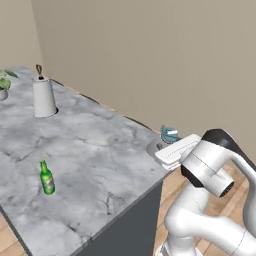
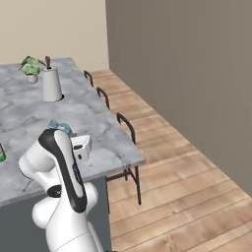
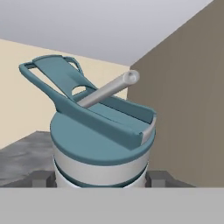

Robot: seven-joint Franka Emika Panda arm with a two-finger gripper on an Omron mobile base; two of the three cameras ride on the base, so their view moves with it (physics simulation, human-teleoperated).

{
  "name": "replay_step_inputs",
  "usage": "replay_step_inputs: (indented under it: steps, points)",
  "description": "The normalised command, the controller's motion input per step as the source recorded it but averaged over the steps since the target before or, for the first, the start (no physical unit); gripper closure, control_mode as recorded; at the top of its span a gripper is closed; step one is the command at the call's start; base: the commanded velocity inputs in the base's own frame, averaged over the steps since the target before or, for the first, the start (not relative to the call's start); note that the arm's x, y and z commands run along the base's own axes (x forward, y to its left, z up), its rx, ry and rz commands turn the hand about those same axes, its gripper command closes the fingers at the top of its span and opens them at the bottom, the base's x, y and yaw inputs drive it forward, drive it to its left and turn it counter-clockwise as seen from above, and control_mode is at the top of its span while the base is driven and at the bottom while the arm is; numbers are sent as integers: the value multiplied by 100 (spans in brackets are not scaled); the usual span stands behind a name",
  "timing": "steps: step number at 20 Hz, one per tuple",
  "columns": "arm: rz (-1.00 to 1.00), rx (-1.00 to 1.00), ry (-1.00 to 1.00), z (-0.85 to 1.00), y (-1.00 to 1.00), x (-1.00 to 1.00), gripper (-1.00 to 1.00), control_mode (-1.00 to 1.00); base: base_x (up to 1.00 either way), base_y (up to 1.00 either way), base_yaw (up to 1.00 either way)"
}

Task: Move the drinks to the dining counter.

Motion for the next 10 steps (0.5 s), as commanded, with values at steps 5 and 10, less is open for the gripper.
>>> replay_step_inputs:
  steps: [5,10]
  points:
    - [0,0,0,0,0,0,100,100,78,0,22]
    - [0,0,0,0,0,0,100,100,77,-9,47]
